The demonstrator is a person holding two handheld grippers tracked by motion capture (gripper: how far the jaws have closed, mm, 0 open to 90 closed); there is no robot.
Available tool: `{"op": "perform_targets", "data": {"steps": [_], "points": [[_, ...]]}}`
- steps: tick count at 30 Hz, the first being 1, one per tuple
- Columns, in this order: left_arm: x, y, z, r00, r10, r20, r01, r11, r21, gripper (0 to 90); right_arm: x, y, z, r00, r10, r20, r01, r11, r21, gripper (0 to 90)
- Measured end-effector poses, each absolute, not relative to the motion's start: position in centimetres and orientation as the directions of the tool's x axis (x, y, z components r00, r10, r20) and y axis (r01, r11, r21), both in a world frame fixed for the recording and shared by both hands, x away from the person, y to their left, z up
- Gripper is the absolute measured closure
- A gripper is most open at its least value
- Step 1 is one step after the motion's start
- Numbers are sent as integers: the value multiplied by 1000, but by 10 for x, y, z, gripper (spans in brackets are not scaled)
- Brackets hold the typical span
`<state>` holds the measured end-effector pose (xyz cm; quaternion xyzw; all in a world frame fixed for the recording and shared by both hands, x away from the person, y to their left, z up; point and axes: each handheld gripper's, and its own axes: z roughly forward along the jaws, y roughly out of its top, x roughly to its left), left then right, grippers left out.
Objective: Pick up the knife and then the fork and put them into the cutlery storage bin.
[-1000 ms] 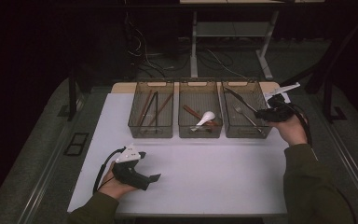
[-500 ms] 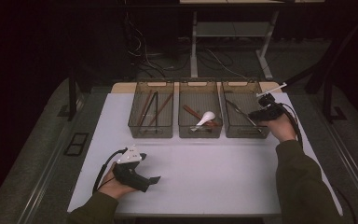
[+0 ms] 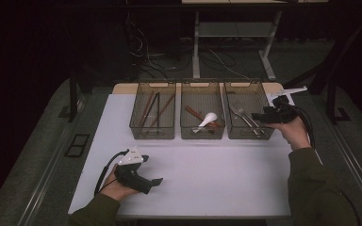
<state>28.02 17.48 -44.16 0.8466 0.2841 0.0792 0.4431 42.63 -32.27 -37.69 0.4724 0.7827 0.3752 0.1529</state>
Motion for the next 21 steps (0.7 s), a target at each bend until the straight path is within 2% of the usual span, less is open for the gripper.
{"op": "perform_targets", "data": {"steps": [6,12,21], "points": [[280,175,-441,819,557,-136,419,-420,805,0,407,-318,-376,-528,847,64,576,302,759,196],[281,175,-440,813,563,-150,427,-401,810,0,384,-310,-377,-553,830,66,530,289,797,141],[281,175,-440,814,561,-150,428,-405,808,0,347,-299,-384,-615,784,84,477,285,831,141]]}}
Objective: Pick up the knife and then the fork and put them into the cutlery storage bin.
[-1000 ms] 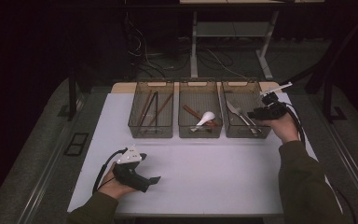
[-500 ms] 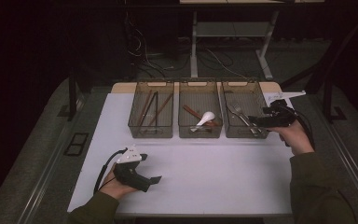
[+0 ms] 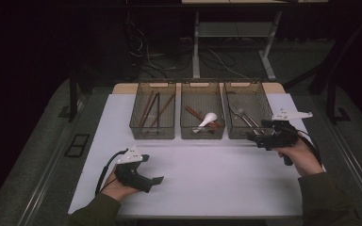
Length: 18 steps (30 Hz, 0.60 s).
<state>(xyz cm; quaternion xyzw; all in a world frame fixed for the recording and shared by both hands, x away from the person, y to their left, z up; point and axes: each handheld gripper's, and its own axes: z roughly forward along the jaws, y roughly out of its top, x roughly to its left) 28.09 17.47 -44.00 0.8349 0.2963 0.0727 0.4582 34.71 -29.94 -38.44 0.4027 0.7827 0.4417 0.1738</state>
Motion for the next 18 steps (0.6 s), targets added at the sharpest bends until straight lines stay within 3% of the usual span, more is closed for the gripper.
{"op": "perform_targets", "data": {"steps": [18], "points": [[280,174,-439,820,552,-155,423,-399,814,0,300,-297,-422,-642,760,102,470,285,835,141]]}}
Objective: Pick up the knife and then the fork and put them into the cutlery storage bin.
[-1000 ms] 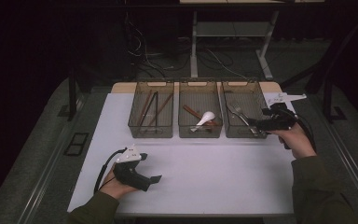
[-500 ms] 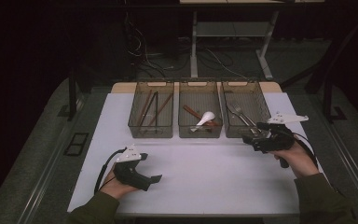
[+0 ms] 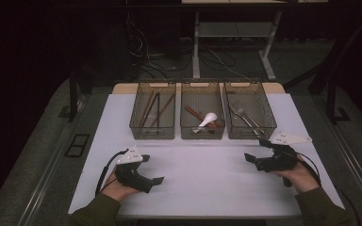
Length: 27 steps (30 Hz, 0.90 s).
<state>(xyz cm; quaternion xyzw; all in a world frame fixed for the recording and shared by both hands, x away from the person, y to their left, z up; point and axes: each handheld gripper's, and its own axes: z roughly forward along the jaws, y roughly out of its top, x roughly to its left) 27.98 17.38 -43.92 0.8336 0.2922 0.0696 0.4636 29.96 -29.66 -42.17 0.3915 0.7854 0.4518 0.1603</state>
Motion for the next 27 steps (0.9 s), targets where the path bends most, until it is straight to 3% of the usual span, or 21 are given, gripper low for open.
{"op": "perform_targets", "data": {"steps": [13,27], "points": [[279,174,-437,825,547,-144,408,-401,820,0,273,-300,-440,-635,757,151,486,240,840,141],[278,174,-436,827,544,-141,401,-396,826,0,263,-306,-450,-652,745,137,490,277,827,141]]}}
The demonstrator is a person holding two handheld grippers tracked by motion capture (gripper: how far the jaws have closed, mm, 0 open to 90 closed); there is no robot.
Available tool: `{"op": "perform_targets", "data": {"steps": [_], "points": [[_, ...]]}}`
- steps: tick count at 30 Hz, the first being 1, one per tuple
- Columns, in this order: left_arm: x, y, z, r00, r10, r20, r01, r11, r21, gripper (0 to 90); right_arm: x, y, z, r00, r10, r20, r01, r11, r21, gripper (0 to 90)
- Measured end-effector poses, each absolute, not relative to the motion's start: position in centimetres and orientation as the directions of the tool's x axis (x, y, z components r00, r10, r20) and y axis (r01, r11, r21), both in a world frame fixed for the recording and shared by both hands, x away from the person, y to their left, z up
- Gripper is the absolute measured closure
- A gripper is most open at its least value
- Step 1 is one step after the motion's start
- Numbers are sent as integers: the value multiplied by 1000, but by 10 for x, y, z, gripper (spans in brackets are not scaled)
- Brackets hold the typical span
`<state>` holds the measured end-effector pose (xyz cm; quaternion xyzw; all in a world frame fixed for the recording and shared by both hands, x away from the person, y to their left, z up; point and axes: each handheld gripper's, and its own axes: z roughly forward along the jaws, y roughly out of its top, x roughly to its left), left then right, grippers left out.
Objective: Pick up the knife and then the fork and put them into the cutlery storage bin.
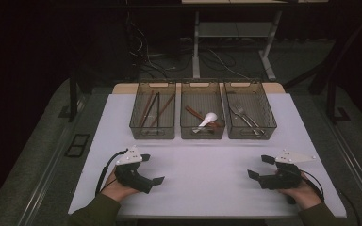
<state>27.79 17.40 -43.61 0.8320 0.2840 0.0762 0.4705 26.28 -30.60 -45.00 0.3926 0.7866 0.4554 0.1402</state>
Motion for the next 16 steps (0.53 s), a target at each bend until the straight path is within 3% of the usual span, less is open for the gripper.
{"op": "perform_targets", "data": {"steps": [16], "points": [[278,174,-435,830,540,-141,397,-394,829,0,263,-306,-451,-660,738,139,491,284,824,141]]}}
